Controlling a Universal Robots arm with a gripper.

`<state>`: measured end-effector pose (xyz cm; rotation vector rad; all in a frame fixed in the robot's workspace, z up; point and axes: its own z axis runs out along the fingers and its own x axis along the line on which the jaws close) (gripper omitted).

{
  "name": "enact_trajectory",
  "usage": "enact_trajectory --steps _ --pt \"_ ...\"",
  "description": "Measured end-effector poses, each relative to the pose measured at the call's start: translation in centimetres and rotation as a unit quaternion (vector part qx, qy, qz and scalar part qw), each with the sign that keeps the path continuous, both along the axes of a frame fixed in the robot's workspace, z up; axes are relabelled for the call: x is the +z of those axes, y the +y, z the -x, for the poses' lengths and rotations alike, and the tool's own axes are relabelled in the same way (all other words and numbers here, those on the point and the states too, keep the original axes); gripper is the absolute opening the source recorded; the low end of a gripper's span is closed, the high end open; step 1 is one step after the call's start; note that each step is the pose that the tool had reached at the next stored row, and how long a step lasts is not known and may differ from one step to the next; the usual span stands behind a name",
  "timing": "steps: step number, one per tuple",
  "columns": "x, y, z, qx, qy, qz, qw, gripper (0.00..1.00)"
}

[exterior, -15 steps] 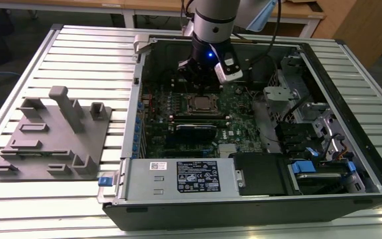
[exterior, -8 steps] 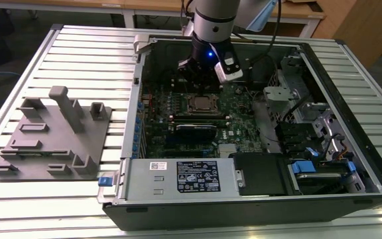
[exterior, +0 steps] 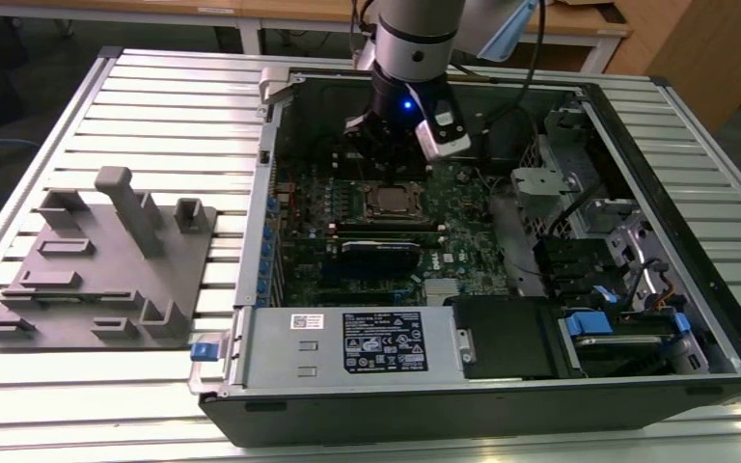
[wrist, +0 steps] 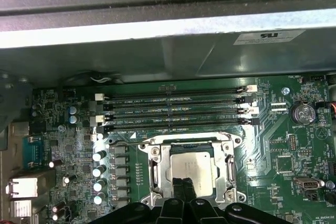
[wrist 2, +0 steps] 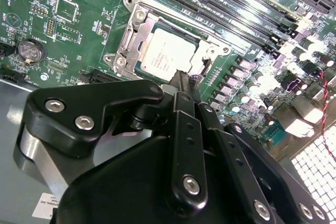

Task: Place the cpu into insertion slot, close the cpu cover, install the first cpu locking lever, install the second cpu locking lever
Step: 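Install the first cpu locking lever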

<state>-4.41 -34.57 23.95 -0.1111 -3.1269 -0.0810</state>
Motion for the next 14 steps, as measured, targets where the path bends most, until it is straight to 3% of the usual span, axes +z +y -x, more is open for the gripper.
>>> enact_trajectory --steps 14 --pt "0.00 0.00 0.24 0.000 0.0000 0.0000 1.0000 0.10"
